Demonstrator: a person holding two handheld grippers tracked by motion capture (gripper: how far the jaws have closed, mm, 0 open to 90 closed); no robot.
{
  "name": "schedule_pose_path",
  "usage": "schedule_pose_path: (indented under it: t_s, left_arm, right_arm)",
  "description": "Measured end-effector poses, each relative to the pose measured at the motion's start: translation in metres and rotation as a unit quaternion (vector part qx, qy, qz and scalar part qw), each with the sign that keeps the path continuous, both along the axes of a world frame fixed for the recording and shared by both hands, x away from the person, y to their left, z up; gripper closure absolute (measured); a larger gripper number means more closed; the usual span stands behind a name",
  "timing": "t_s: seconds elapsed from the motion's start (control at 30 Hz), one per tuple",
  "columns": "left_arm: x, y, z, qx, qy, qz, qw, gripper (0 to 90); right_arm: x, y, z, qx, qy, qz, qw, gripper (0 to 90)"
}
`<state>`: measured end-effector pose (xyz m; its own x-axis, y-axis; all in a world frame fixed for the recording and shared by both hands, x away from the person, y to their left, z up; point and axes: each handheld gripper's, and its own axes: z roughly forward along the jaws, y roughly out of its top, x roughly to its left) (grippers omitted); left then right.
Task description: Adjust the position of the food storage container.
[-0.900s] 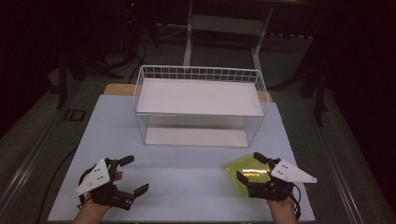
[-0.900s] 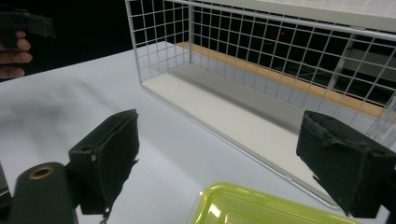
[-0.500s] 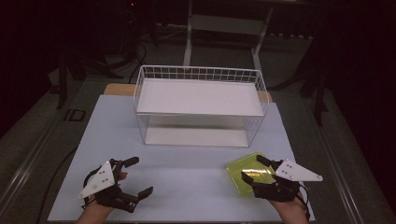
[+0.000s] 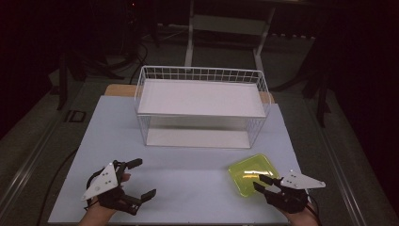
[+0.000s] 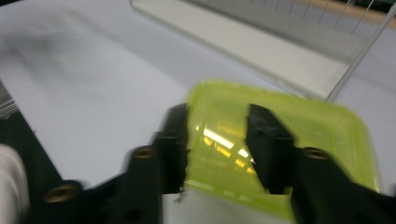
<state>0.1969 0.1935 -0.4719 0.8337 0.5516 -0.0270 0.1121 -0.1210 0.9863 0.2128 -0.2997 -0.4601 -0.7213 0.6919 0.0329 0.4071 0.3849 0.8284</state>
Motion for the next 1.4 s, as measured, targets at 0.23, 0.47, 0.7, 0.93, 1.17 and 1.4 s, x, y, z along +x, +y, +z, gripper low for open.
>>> schedule_pose_path:
  t_s: [0.23, 0.47, 0.7, 0.93, 1.17, 1.4]
  left_arm:
    - [0.000, -0.001, 0.000, 0.002, -0.005, -0.004, 1.0000, 0.2]
    - [0.001, -0.003, -0.001, 0.007, -0.003, -0.007, 0.9999, 0.2]
    - [0.000, -0.002, -0.001, 0.003, -0.002, -0.007, 1.0000, 0.2]
    - [0.000, -0.003, -0.002, 0.003, -0.002, -0.009, 1.0000, 0.2]
    - [-0.001, -0.004, -0.002, 0.004, 0.000, -0.011, 0.9999, 0.2]
    - [-0.001, -0.003, -0.002, 0.005, -0.001, -0.011, 0.9999, 0.2]
  right_arm:
    - [-0.002, -0.013, -0.012, -0.023, 0.020, 0.008, 0.9995, 89.7]
    - [0.003, -0.016, -0.025, -0.040, 0.030, 0.024, 0.9985, 89.8]
    - [0.009, -0.013, -0.029, -0.050, 0.037, 0.037, 0.9974, 89.9]
    - [0.020, -0.005, -0.028, -0.052, 0.036, 0.041, 0.9972, 89.9]
    - [0.031, 0.003, -0.029, -0.052, 0.036, 0.049, 0.9968, 89.9]
    - [0.038, 0.010, -0.031, -0.038, 0.039, 0.054, 0.9970, 89.9]
